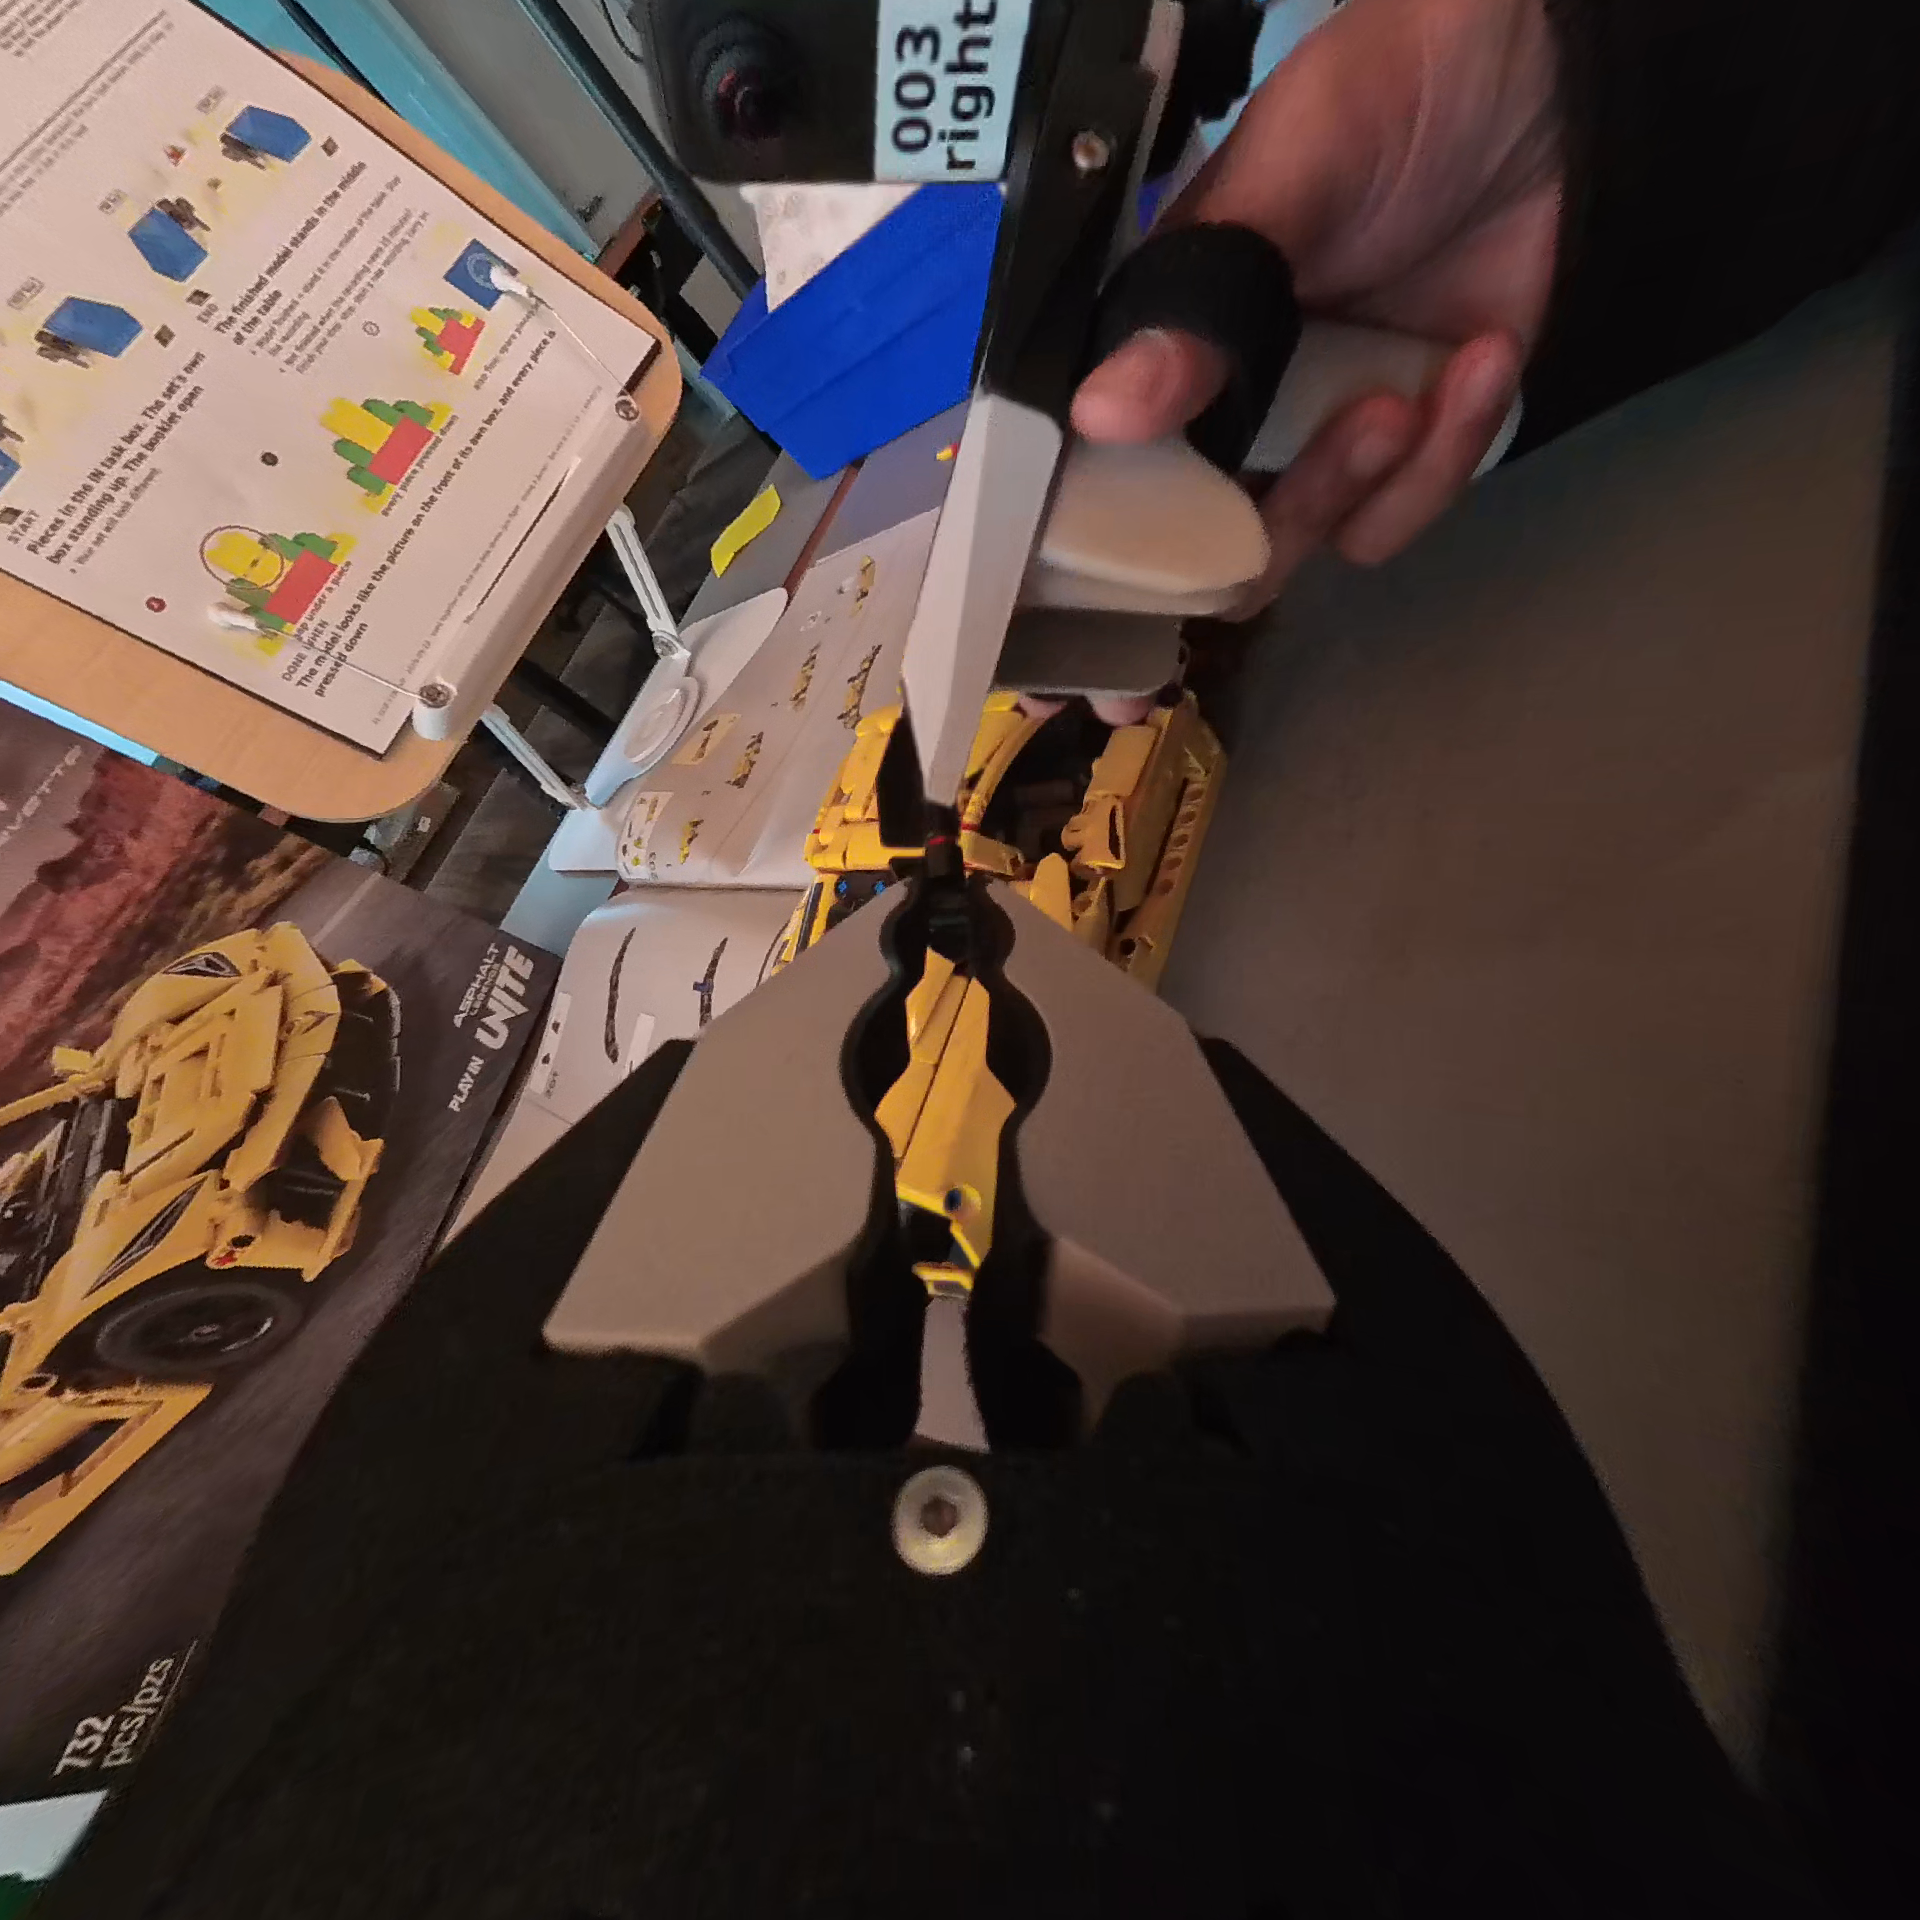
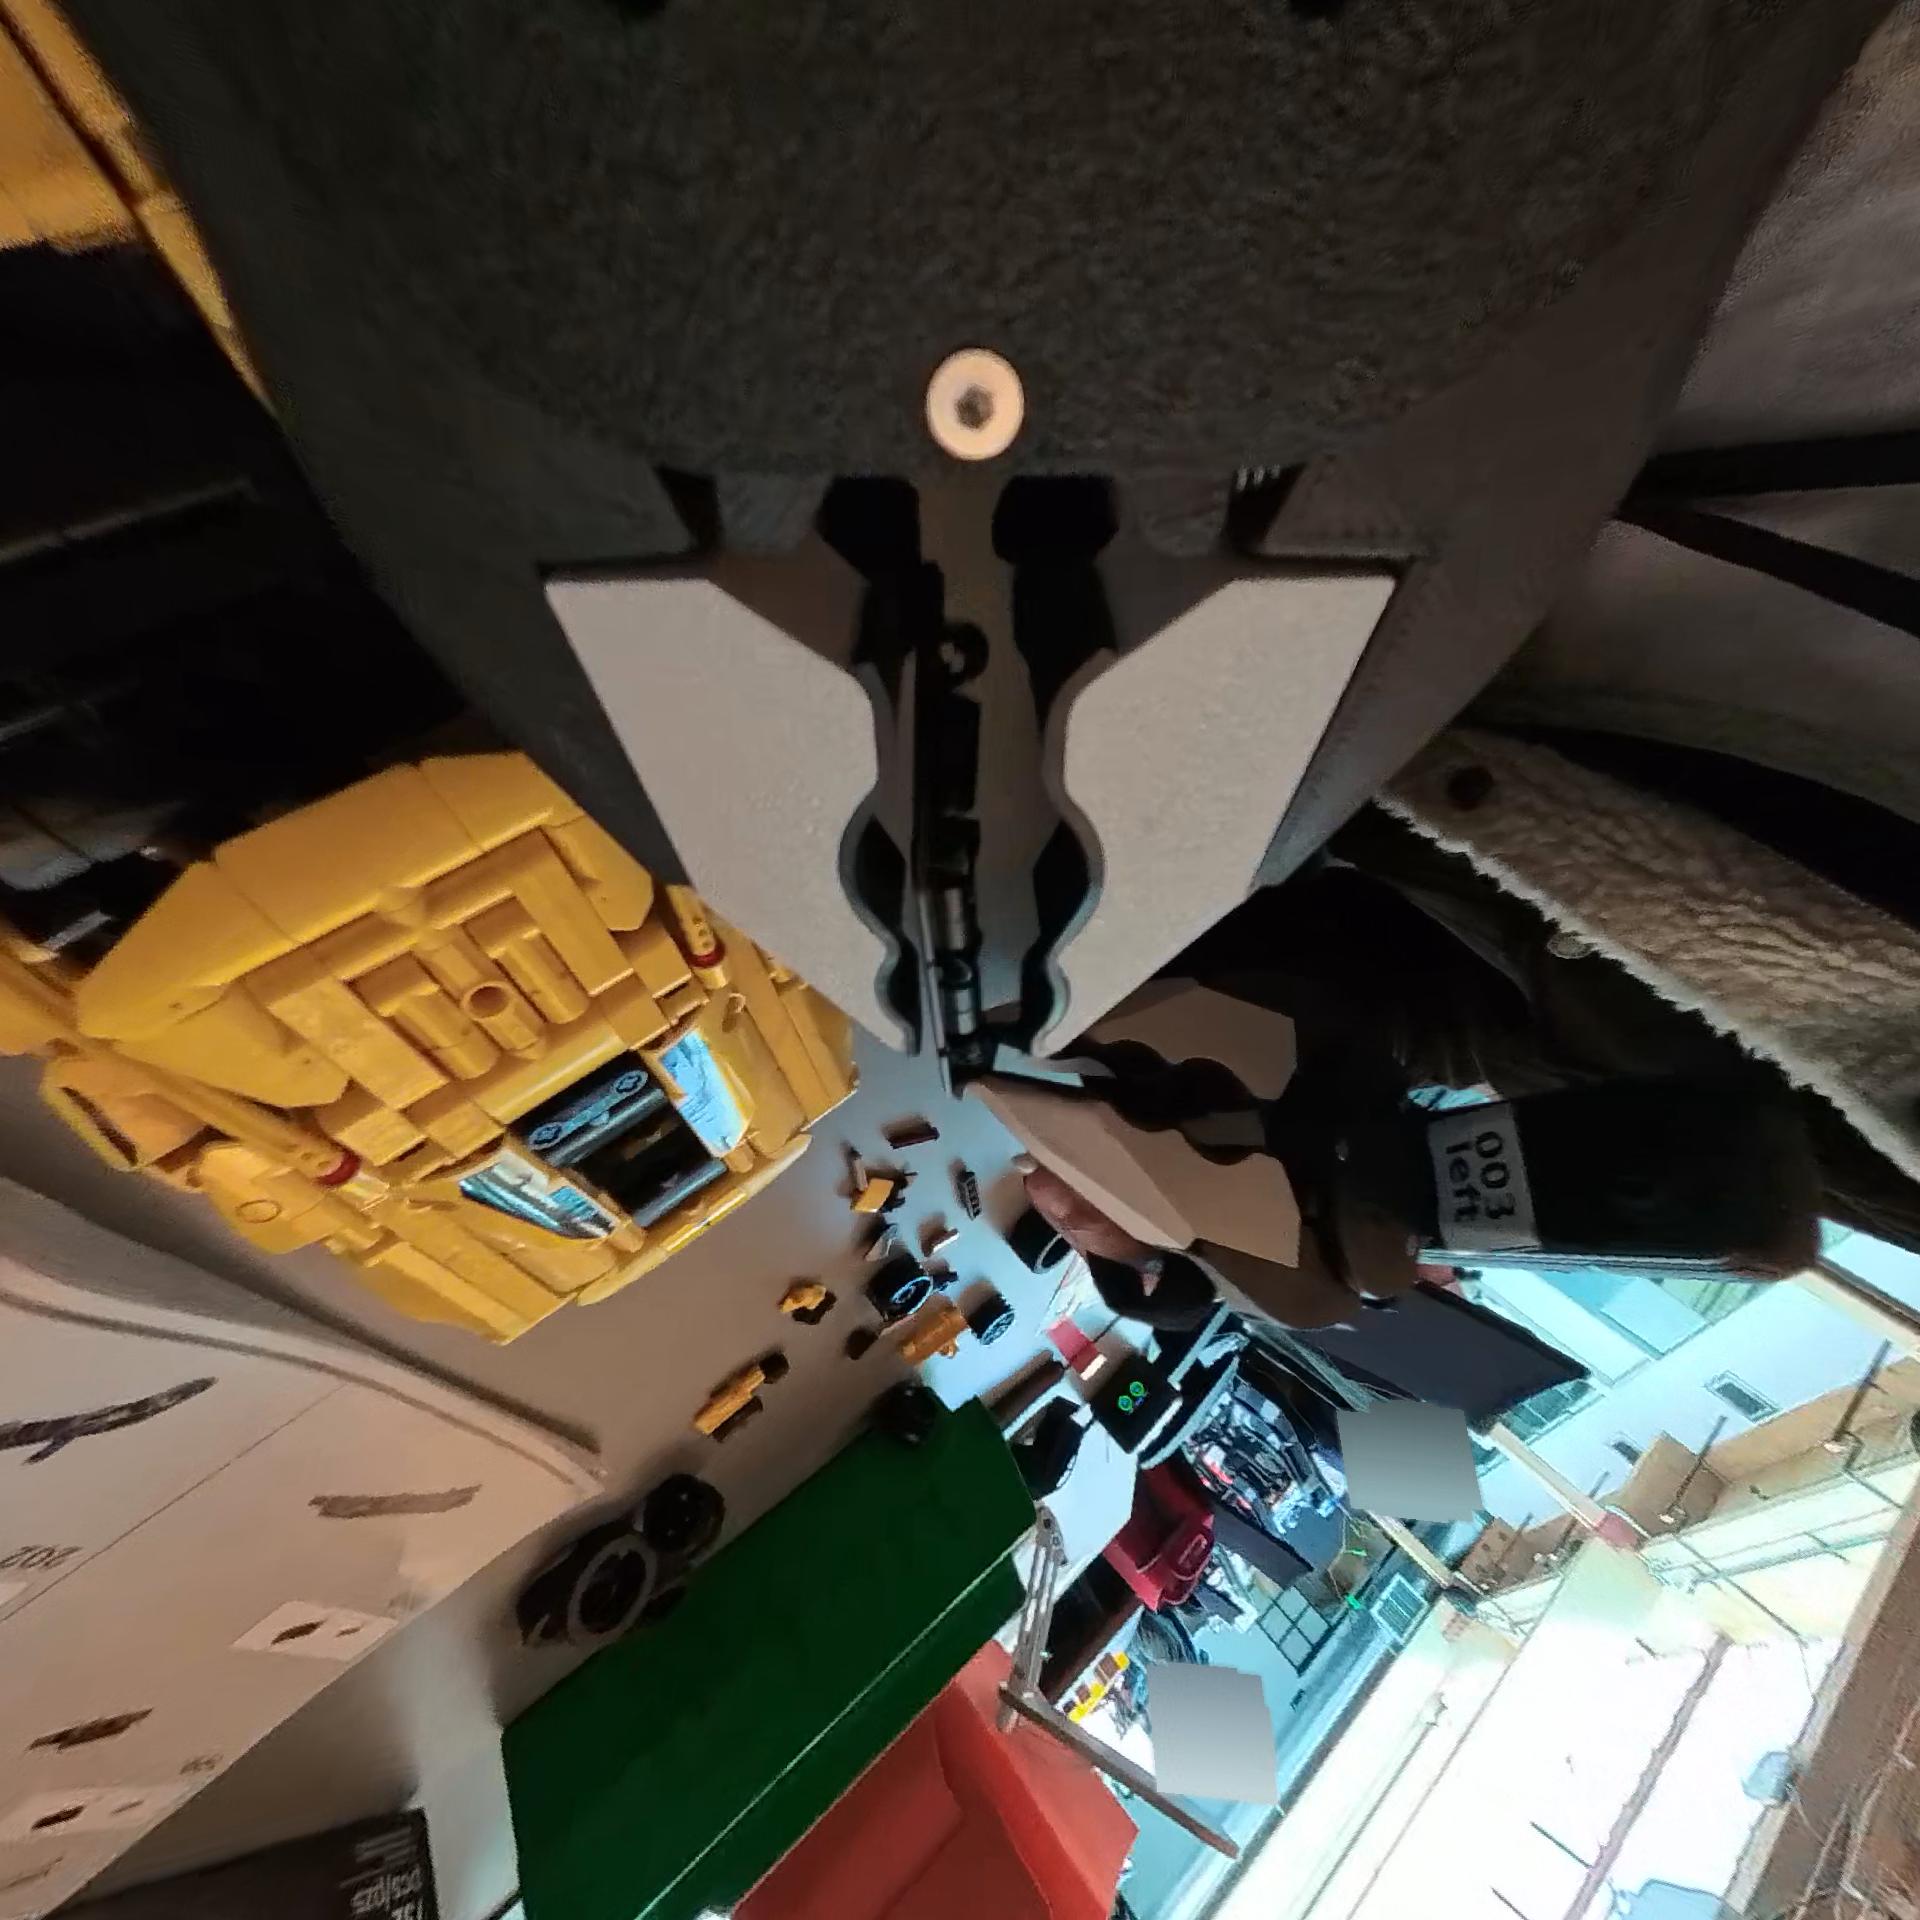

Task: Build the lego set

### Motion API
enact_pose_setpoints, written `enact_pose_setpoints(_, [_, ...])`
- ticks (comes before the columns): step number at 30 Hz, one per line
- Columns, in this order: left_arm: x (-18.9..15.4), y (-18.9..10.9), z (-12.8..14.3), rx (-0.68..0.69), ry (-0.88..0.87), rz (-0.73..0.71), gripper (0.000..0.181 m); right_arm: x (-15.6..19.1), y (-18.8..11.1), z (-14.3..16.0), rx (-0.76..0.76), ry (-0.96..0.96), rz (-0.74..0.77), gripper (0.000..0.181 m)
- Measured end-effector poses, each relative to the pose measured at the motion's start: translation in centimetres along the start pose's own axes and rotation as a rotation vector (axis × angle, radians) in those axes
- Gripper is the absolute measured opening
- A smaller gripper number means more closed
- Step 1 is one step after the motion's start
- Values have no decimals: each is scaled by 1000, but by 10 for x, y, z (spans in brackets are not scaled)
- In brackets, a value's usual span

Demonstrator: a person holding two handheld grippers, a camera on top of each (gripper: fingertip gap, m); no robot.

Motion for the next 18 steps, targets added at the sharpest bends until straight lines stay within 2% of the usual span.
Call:
enact_pose_setpoints(3, [0, -1, 1, 0, -5, 12, 6, -1, -2, 1, 8, 4, -14, 8])
enact_pose_setpoints(17, [-4, -3, -4, -17, -51, 31, 3, 2, -1, 4, 6, 65, -55, 8])
enact_pose_setpoints(18, [-12, -4, -18, -106, -74, 83, 1, 2, 3, 7, 18, 75, -58, 4])
Point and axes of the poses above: each gripper's, where its closed fingertips meet, y out along the fingers, z out of its underside, x = y × z across the jaws, the point moved 3 cm from there along -y, back along the fingers, and after that the axes turned 10 degrees about -y, right-handed, at the moved point
